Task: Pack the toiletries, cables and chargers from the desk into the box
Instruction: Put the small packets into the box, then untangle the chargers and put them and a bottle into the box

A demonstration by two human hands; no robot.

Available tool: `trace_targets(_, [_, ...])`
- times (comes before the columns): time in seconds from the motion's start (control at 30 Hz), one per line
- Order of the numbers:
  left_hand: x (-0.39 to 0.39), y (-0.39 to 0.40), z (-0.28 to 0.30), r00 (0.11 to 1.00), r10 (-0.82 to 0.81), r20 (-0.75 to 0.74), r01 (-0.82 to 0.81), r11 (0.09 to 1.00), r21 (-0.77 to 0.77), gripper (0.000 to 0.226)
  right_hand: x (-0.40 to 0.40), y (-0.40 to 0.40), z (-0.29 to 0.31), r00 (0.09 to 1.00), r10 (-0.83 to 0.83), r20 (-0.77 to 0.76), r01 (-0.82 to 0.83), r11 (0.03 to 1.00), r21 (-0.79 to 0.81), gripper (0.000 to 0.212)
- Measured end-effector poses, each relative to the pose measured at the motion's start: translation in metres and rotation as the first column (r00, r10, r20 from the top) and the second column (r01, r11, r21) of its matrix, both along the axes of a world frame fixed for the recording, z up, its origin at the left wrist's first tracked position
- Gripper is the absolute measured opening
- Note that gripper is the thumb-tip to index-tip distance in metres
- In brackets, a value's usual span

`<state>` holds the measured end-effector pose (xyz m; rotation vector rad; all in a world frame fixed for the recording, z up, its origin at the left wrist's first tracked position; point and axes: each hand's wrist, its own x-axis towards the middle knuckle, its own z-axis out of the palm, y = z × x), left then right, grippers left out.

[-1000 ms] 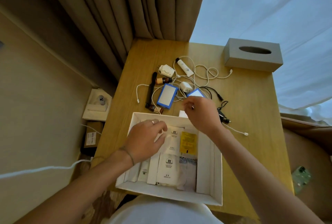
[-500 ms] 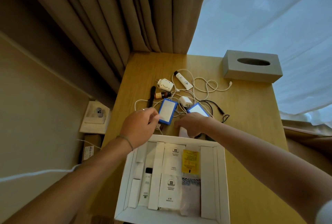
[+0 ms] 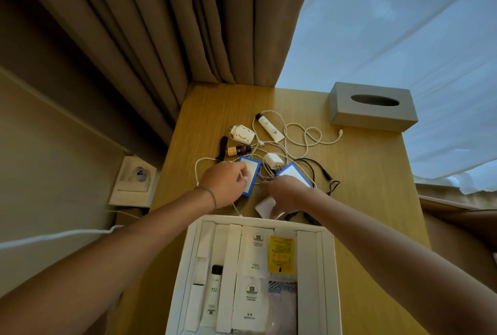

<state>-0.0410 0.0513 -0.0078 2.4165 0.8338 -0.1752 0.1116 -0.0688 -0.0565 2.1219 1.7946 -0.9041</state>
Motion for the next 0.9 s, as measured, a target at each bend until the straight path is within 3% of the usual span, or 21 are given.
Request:
trace_targets(0.13, [0.038,0.005,-0.011,1.0,-0.006,-0.016,0.006,1.0,0.001,0.012,0.005,-0.011,0.015,0.978,-0.189,0.092,0.181,0.979,0.094,0.046])
trace_targets(0.2, [0.057,0.008,-0.021,1.0,-0.011,-0.008,0.011,1.0,0.019,0.012,0.008,-0.021,0.024,0.919,-0.386,0.077,0.367,0.912,0.184,0.036])
trace_targets(0.3, [0.081,0.007,-0.036,0.999,-0.04,0.004,0.04,0.998,0.049,0.02,0.013,-0.04,0.039,0.711,-0.681,-0.177,0.703,0.681,0.204,0.034])
trace_targets(0.4, [0.102,0.003,-0.05,0.997,-0.083,0.001,0.082,0.989,0.119,0.035,0.018,-0.056,0.049,0.444,-0.79,-0.423,0.884,0.464,0.061,0.035])
trace_targets(0.5, [0.116,-0.001,-0.061,0.99,-0.122,-0.07,0.131,0.981,0.145,0.06,0.019,-0.068,0.058,0.204,-0.803,-0.561,0.952,0.297,-0.08,0.031])
trace_targets(0.6, [0.124,-0.002,-0.066,0.985,-0.139,-0.101,0.156,0.971,0.184,0.067,0.015,-0.077,0.068,0.076,-0.765,-0.639,0.962,0.225,-0.156,0.031])
trace_targets(0.8, [0.121,0.006,-0.069,0.998,-0.057,0.038,0.054,0.996,0.067,0.018,0.002,-0.097,0.084,-0.169,-0.612,-0.772,0.926,0.169,-0.337,0.028])
trace_targets(0.9, [0.113,0.009,-0.063,0.994,-0.002,0.11,0.005,1.0,-0.021,0.01,-0.008,-0.104,0.09,-0.199,-0.57,-0.797,0.909,0.196,-0.367,0.028])
